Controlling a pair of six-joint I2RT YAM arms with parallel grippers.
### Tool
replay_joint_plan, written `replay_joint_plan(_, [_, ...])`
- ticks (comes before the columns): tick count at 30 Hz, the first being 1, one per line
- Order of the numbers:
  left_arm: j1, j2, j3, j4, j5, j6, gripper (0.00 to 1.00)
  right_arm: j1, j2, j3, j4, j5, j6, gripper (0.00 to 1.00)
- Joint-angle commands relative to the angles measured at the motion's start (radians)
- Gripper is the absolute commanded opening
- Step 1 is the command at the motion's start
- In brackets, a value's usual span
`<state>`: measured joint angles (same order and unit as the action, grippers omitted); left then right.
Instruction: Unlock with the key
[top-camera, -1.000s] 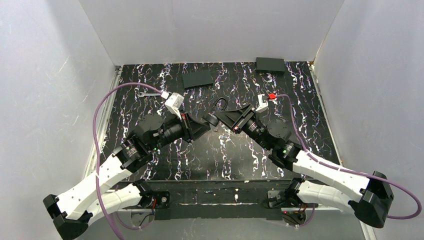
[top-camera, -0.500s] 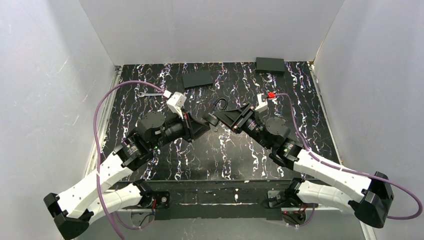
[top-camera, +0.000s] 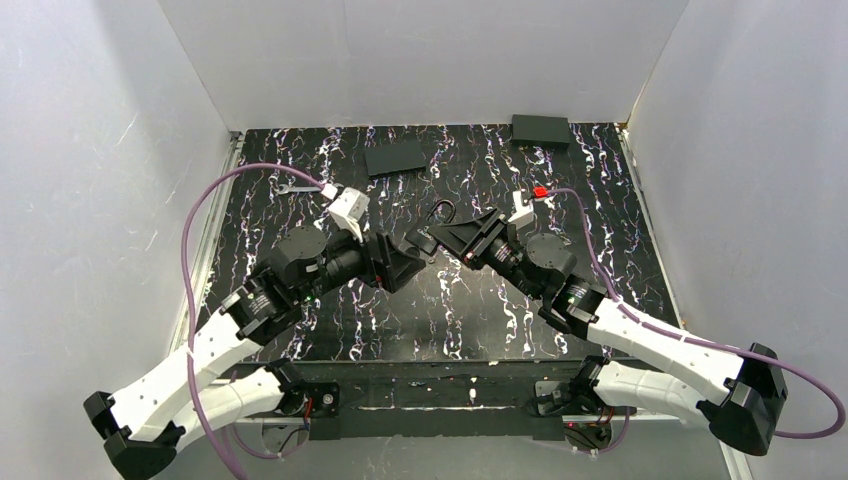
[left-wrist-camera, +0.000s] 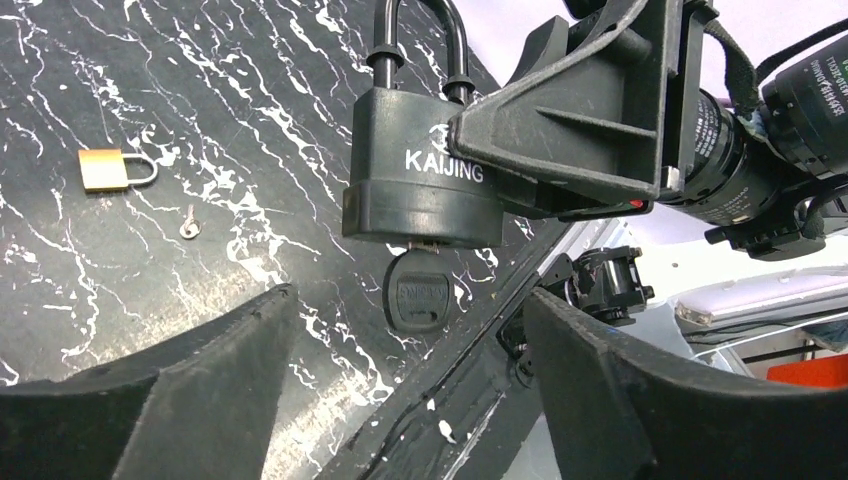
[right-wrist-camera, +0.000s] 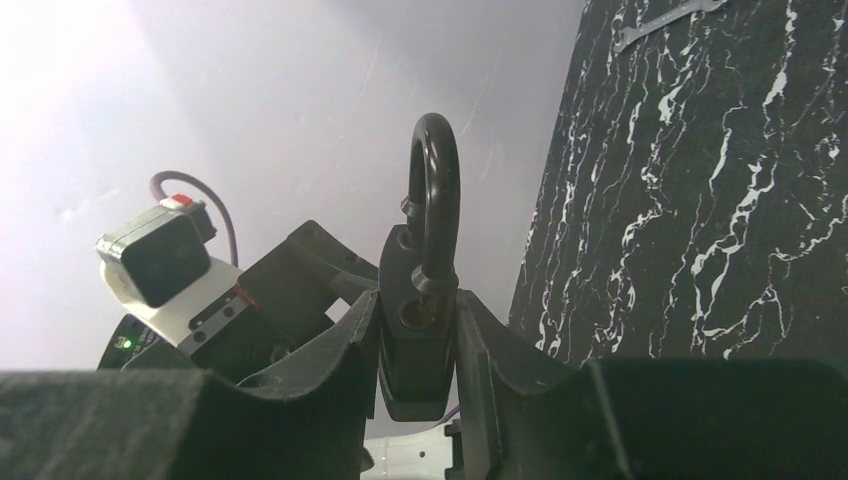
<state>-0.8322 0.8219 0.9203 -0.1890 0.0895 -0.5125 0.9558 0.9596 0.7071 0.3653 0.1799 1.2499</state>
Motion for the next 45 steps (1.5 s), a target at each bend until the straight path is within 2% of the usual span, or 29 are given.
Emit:
replay_joint_plan(1, [0.005, -0.053, 0.028, -0.056, -0.041, 0.041, 0.86, 0.001, -0.041, 0.077, 0.105, 0.036, 0.015, 0.01])
replay_joint_plan(4, [0.004, -0.074, 0.028, -0.096, -0.055, 0.061, 0.92, 0.001, -0.041, 0.078, 0.098, 0.041, 0.017, 0.01])
replay_joint_plan(11, [0.004, -0.071, 0.046, -0.099, -0.043, 0.11, 0.98, 0.001, -0.029, 0.091, 0.057, 0.034, 0.031, 0.01])
replay_joint_plan(24, [0.005, 0.072, 0.14, -0.069, -0.014, 0.271, 0.98, 0.001, -0.016, 0.13, -0.076, 0.035, 0.048, 0.01])
replay_joint_plan(40, [0.0, 0.192, 0.177, -0.038, 0.071, 0.287, 0.98, 0.001, -0.002, 0.137, -0.097, 0.031, 0.052, 0.01])
replay_joint_plan(45, [-0.003, 0.216, 0.164, -0.015, 0.072, 0.288, 0.91, 0.001, -0.002, 0.138, -0.103, 0.024, 0.057, 0.01])
